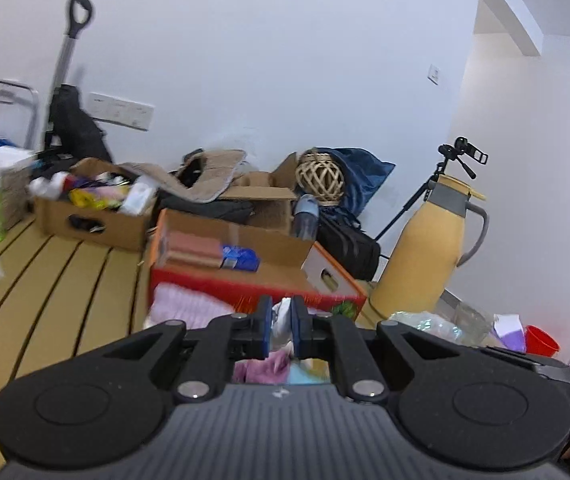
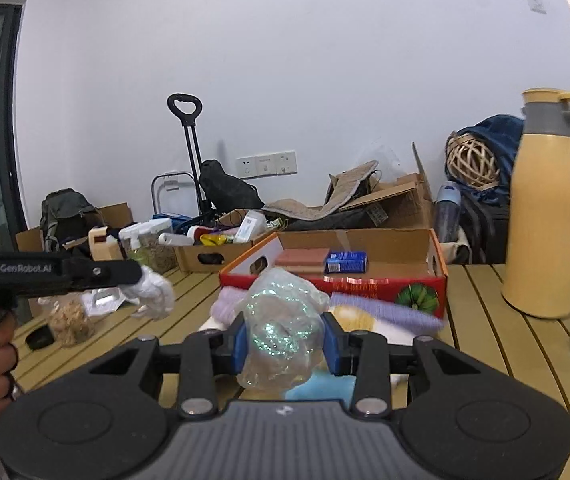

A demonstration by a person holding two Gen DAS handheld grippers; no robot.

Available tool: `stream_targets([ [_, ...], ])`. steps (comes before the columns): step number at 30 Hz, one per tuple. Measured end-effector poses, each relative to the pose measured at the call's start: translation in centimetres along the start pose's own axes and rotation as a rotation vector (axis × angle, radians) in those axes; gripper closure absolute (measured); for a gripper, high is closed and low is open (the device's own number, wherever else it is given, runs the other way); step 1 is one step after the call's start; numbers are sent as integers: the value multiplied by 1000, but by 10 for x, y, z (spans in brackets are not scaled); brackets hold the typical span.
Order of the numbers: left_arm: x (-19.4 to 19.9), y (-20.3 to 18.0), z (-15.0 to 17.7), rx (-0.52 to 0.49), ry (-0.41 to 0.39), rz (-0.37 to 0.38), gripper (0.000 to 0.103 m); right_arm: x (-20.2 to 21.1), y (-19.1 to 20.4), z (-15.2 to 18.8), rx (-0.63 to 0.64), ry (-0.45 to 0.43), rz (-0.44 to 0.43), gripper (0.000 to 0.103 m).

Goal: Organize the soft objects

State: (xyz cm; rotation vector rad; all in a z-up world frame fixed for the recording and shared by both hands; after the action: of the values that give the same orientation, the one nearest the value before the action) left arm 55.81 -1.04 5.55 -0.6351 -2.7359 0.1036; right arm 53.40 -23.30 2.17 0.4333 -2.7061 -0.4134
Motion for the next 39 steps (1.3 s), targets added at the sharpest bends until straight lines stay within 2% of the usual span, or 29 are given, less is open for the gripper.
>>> stream_targets([
  [2,-31,6,-17,-3,18,30,93,-27,-14,-21,-22,6,-10,67],
  [5,-90,22,-39,18,69,53,93,-81,-43,-53,-34,31,19,66],
  [12,-259,40,-58,86,325,61,93,-249,-126,-109,-139,230,156,65],
  [13,-282,38,-61,78,345,56,93,-271,-135,-112,-122,253,190,65],
  [15,-316,36,-65,52,355,40,93,-304,-153,-116,-106,266,245,59],
  [18,-361,35,-69,52,356,27,92,-338,-167,-110,-124,304,254,46],
  [19,-376,36,-68,67,359,28,92,-343,-168,-109,-121,307,249,46],
  [20,-387,38,-67,81,361,30,91,-344,-170,-111,-121,297,255,46],
  [22,-402,37,-63,99,385,39,89,-338,-170,-118,-110,237,264,36],
  [23,-404,37,-63,101,384,35,82,-332,-169,-121,-100,206,268,29],
  [24,-403,38,-63,105,374,23,70,-325,-167,-123,-88,187,268,28],
  [26,-395,37,-68,95,364,12,60,-312,-164,-129,-59,163,275,28],
  [29,-371,37,-83,70,357,-1,61,-286,-159,-143,-52,140,267,28],
  [31,-341,33,-97,40,341,-8,60,-266,-153,-153,-41,129,266,28],
  [35,-269,22,-130,-18,278,-24,48,-213,-131,-177,-19,99,252,26],
  [37,-227,13,-142,-65,252,-33,44,-183,-118,-187,-11,79,239,22],
  [39,-187,1,-151,-125,225,-32,44,-148,-103,-194,5,57,226,13],
])
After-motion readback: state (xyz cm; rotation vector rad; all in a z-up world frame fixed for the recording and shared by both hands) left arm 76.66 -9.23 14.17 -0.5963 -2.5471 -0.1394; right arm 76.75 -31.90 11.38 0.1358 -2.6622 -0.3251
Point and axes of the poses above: each gripper's, at about its wrist camera, not at the fingertips, and x roughly against the way its jaws point, y to its left, z to its underside, the point moved 7 cm from there along -x, roughly the way its jaws point, and after that the axes turned 10 degrees about -x, right-handed, at the moved point
